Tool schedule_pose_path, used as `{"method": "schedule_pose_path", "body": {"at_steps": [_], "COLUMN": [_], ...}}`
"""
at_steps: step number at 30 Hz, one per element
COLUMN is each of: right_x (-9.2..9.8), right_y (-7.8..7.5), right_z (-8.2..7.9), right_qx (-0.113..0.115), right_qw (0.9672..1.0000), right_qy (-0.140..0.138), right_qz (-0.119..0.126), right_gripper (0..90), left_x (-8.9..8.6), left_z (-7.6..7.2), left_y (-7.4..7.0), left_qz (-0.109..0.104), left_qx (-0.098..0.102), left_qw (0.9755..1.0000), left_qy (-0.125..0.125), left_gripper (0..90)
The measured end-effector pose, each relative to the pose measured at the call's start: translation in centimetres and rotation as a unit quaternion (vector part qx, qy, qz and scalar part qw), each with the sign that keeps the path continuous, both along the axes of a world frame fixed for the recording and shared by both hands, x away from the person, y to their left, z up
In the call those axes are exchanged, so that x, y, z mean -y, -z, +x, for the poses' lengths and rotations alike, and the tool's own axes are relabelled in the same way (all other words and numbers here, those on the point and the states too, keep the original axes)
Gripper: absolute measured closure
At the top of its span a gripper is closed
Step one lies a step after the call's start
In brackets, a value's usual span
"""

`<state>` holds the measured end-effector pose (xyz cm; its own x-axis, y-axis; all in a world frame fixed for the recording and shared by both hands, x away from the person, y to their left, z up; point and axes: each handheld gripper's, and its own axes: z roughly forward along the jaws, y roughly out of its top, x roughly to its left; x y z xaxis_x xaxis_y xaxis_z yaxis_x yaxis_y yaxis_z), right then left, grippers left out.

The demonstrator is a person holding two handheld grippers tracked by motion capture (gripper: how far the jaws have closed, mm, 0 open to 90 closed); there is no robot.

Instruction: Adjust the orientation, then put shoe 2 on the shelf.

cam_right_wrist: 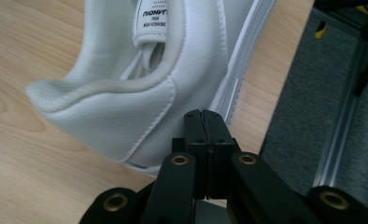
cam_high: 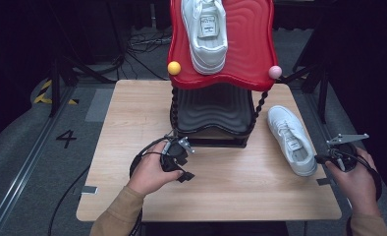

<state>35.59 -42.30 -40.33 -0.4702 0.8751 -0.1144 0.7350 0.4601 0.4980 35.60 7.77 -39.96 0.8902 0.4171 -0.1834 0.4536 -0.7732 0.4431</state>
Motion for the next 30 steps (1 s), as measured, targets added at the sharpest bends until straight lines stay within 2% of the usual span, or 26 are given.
{"method": "schedule_pose_path", "body": {"at_steps": [3, 4, 5, 6, 8, 10, 22, 25, 30], "right_x": [0.5, 0.6, 0.7, 0.7, 0.6, 0.3, 0.2, 0.0, -0.3], "right_y": [-0.3, -0.5, -0.7, -0.8, -0.9, -1.0, -2.2, -2.4, -3.4], "right_z": [-0.2, -0.4, -0.5, -0.6, -0.6, -0.7, -1.2, -1.2, -1.0], "right_qx": [0.005, 0.014, 0.018, 0.018, 0.018, 0.022, 0.039, 0.04, 0.032], "right_qw": [1.0, 0.9999, 0.9998, 0.9998, 0.9997, 0.9997, 0.9988, 0.9983, 0.9964], "right_qy": [0.005, 0.004, 0.008, -0.002, -0.005, -0.009, -0.02, -0.029, -0.064], "right_qz": [-0.006, 0.003, -0.009, 0.01, 0.015, 0.003, 0.022, 0.03, 0.047], "right_gripper": [90.0, 90.0, 90.0, 90.0, 90.0, 90.0, 87.4, 85.4, 79.9], "left_x": [0.1, 0.1, 0.2, 0.2, 0.2, 0.1, -0.2, -0.2, -0.6], "left_z": [0.0, 0.0, 0.0, 0.0, 0.0, 0.1, -0.1, -0.1, -0.2], "left_y": [0.1, 0.0, 0.0, 0.0, 0.0, -0.1, -0.1, -0.1, -0.2], "left_qz": [0.0, 0.0, -0.001, -0.002, -0.002, -0.003, -0.001, -0.004, -0.005], "left_qx": [0.0, -0.001, 0.0, 0.0, 0.001, 0.002, 0.001, 0.002, 0.001], "left_qw": [1.0, 1.0, 1.0, 1.0, 1.0, 1.0, 1.0, 1.0, 1.0], "left_qy": [0.001, 0.002, 0.002, 0.003, 0.003, 0.004, 0.001, 0.0, -0.005], "left_gripper": [42.1, 42.1, 42.1, 42.0, 42.0, 42.0, 41.8, 41.8, 41.7]}}
